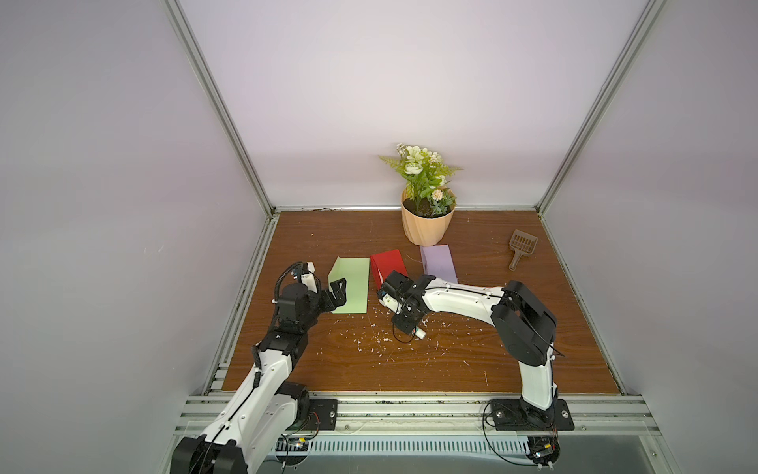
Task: Seal the envelope with a glue stick
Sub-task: Pick up the glue stick from the center of the board.
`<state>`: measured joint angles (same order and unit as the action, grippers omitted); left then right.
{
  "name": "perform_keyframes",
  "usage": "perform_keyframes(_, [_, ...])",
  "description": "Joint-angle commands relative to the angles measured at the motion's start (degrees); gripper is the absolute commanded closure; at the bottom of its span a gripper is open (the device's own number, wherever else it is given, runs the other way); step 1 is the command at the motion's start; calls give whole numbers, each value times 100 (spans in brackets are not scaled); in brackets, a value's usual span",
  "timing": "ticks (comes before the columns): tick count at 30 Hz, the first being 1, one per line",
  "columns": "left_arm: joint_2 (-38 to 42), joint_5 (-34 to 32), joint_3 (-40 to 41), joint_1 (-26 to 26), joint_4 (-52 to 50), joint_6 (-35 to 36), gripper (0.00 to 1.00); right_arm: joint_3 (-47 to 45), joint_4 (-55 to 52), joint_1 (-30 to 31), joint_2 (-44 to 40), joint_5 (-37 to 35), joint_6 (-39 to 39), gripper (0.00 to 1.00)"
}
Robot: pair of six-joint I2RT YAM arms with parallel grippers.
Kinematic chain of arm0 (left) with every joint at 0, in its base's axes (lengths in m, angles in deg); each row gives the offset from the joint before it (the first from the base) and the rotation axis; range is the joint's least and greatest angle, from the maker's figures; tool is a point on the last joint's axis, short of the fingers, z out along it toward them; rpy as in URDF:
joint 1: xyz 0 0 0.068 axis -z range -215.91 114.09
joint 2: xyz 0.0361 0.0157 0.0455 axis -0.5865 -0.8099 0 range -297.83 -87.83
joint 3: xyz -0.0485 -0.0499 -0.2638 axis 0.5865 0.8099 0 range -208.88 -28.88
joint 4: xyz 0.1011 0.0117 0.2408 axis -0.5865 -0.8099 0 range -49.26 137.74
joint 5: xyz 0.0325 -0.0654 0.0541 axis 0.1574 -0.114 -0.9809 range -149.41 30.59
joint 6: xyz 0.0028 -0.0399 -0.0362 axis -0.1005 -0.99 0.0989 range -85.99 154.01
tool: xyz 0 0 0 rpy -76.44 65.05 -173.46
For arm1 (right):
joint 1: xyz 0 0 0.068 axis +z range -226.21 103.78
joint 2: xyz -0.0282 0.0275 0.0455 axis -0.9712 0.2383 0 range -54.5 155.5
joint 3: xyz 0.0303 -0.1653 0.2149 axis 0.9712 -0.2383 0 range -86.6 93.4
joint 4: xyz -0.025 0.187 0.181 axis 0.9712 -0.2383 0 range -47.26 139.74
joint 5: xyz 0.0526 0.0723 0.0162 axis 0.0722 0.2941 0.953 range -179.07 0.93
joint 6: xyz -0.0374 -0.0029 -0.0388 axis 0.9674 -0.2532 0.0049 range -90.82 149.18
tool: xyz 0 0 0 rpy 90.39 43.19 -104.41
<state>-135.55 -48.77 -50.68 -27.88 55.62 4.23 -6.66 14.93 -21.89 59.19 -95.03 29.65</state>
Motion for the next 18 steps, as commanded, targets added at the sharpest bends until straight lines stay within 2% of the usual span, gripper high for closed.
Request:
perform_keyframes(1, [53,167,-174,58,-173,15,0,31,-174,-185,-47,159,-387,77])
perform_keyframes(8, [-38,586,-406,53,-178,-15,0,-372,956,-1076,-968,842,-1534,80])
perform_keyframes(12, [-295,1146,-572,52,75,-143,1,-1148,2252,-1696,-1761,1392,-2481,82])
perform_keyframes(18, [-756,1941,-773,180,783,-509,0,-2456,4424,-2264,-2833,1722,-4195,86])
